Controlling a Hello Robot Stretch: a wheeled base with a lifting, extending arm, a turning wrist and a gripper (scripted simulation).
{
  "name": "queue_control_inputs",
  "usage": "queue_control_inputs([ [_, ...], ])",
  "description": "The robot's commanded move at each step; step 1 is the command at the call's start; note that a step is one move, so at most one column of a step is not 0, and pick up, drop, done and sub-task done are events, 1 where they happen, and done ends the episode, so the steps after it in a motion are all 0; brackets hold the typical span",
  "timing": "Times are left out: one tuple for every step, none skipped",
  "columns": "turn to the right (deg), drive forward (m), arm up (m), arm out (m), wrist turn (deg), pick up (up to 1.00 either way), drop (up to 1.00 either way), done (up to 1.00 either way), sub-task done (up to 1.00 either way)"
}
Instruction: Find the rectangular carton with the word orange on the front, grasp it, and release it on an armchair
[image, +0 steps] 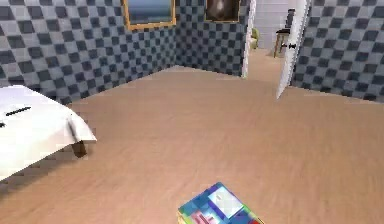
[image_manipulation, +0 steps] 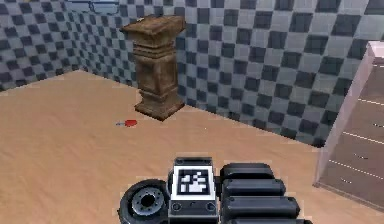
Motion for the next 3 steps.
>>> queue_control_inputs([
  [36.0,0.0,0.0,0.0,0.0,0.0,0.0,0.0,0.0],
  [45.0,0.0,0.0,0.0,0.0,0.0,0.0,0.0,0.0],
  [45.0,0.0,0.0,0.0,0.0,0.0,0.0,0.0,0.0],
])
